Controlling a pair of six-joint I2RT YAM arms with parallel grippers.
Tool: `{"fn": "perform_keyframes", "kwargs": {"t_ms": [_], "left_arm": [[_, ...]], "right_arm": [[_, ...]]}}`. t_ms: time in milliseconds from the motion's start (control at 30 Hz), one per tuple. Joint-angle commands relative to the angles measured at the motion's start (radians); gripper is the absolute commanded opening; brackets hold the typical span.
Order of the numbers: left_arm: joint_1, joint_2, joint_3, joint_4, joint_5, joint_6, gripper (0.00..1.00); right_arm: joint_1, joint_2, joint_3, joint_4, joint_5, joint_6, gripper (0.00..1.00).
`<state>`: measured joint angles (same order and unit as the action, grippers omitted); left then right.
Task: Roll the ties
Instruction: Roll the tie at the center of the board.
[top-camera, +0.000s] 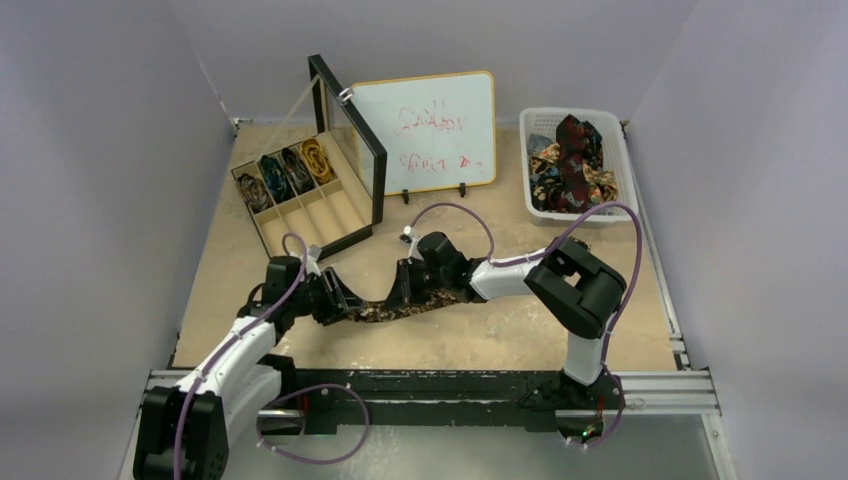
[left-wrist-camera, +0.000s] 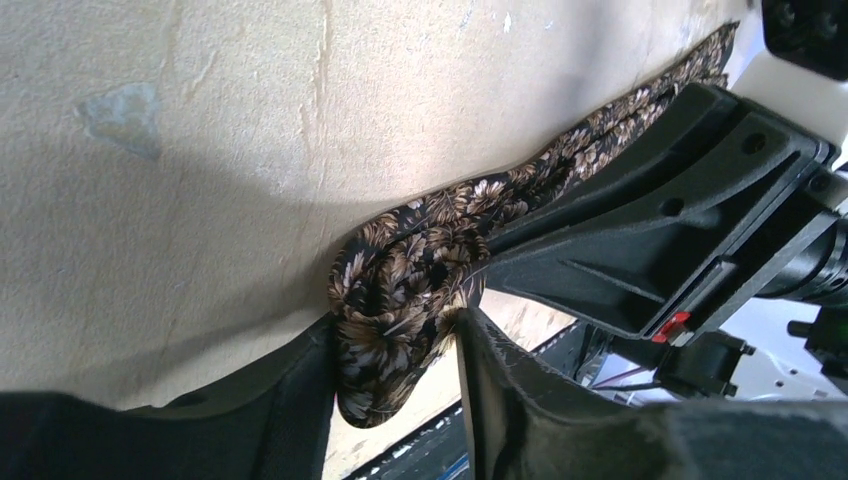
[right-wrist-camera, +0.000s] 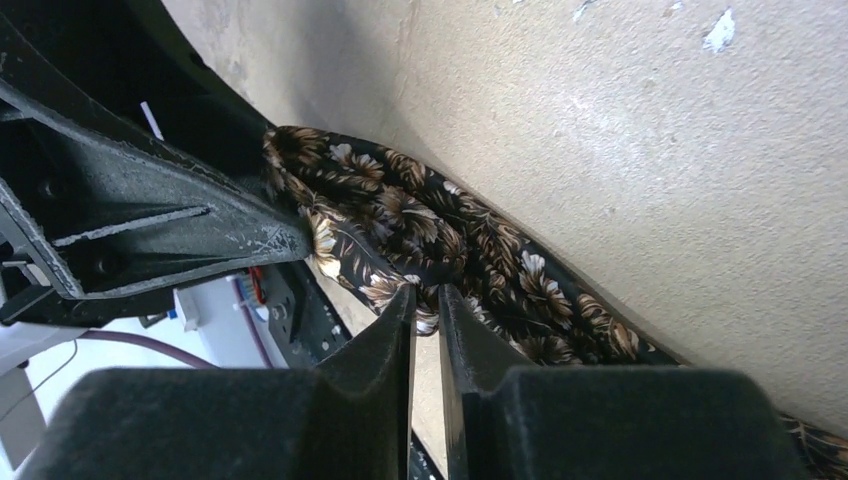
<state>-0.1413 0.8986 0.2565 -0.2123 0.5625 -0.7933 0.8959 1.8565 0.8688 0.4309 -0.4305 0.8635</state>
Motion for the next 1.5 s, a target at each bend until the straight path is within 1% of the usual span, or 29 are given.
{"fn": "perform_keyframes", "kwargs": {"t_ms": [0,100,133,167,233,267,300,333,367,433,467,533,567,633,667,700,733,800,867,967,1067,1200,1300,1367,1467], "left_arm": [[0.006,-0.037,0.010,-0.017,-0.043,-0.076,0.48],[0.006,-0.069,0.007,-0.049,-0.079,-0.119,0.55],[0.006,-0.083,0.008,-0.062,-0.092,-0.129,0.61],[0.006,-0.098,0.011,-0.075,-0.103,-0.137,0.64],[0.006,-0.136,0.022,-0.118,-0.134,-0.151,0.67],[0.006,-0.154,0.029,-0.145,-0.151,-0.157,0.68],[0.006,-0.174,0.037,-0.171,-0.170,-0.160,0.72],[0.006,-0.193,0.047,-0.197,-0.188,-0.167,0.76],[0.006,-0.214,0.054,-0.229,-0.208,-0.176,0.77],[0.006,-0.253,0.057,-0.255,-0.234,-0.203,0.79],[0.006,-0.270,0.063,-0.278,-0.249,-0.220,0.80],[0.006,-0.299,0.086,-0.341,-0.321,-0.262,0.81],[0.006,-0.309,0.099,-0.376,-0.361,-0.284,0.82],[0.006,-0.328,0.125,-0.440,-0.443,-0.330,0.84],[0.006,-0.335,0.138,-0.465,-0.467,-0.354,0.86],[0.006,-0.344,0.147,-0.485,-0.481,-0.366,0.87],[0.006,-0.351,0.152,-0.496,-0.487,-0.376,0.88],[0.006,-0.365,0.152,-0.507,-0.487,-0.390,0.88],[0.006,-0.371,0.150,-0.513,-0.486,-0.400,0.89],[0.006,-0.368,0.154,-0.513,-0.487,-0.398,0.90],[0.006,-0.364,0.160,-0.512,-0.488,-0.391,0.91],[0.006,-0.364,0.154,-0.508,-0.482,-0.396,0.91],[0.006,-0.367,0.154,-0.507,-0.478,-0.397,0.91],[0.006,-0.367,0.154,-0.506,-0.478,-0.397,0.91],[0.006,-0.369,0.151,-0.504,-0.475,-0.397,0.91]], "right_arm": [[0.004,-0.059,-0.013,0.033,-0.036,-0.022,0.15],[0.003,-0.062,0.001,-0.037,-0.032,-0.071,0.17],[0.004,-0.068,0.009,-0.083,-0.003,-0.095,0.18],[0.005,-0.090,0.008,-0.123,0.040,-0.110,0.21],[0.003,-0.146,-0.002,-0.168,0.077,-0.138,0.35],[0.002,-0.166,0.007,-0.201,0.120,-0.165,0.45],[0.000,-0.179,0.030,-0.246,0.173,-0.210,0.54],[0.000,-0.189,0.053,-0.281,0.219,-0.253,0.60],[0.001,-0.207,0.077,-0.294,0.256,-0.329,0.65],[0.009,-0.260,0.099,-0.269,0.328,-0.432,0.71],[0.014,-0.295,0.089,-0.223,0.319,-0.476,0.74],[0.025,-0.370,0.015,-0.074,0.290,-0.652,0.76],[0.026,-0.398,-0.060,0.023,0.245,-0.734,0.78],[0.026,-0.426,-0.146,0.191,0.134,-0.874,0.83],[0.027,-0.421,-0.155,0.234,0.093,-0.927,0.84],[0.027,-0.401,-0.145,0.241,0.043,-0.979,0.85],[0.032,-0.374,-0.122,0.226,0.006,-1.027,0.89],[0.049,-0.301,-0.052,0.157,-0.034,-1.089,0.89],[0.073,-0.236,-0.006,0.116,-0.074,-1.137,0.87],[0.116,-0.173,0.024,0.107,-0.129,-1.198,0.86],[0.143,-0.124,0.051,0.105,-0.156,-1.217,0.86],[0.161,-0.028,0.103,0.091,-0.140,-1.223,0.87],[0.164,0.017,0.128,0.110,-0.136,-1.229,0.88],[0.163,0.053,0.157,0.099,-0.139,-1.233,0.87],[0.164,0.109,0.197,0.075,-0.144,-1.237,0.82]]}}
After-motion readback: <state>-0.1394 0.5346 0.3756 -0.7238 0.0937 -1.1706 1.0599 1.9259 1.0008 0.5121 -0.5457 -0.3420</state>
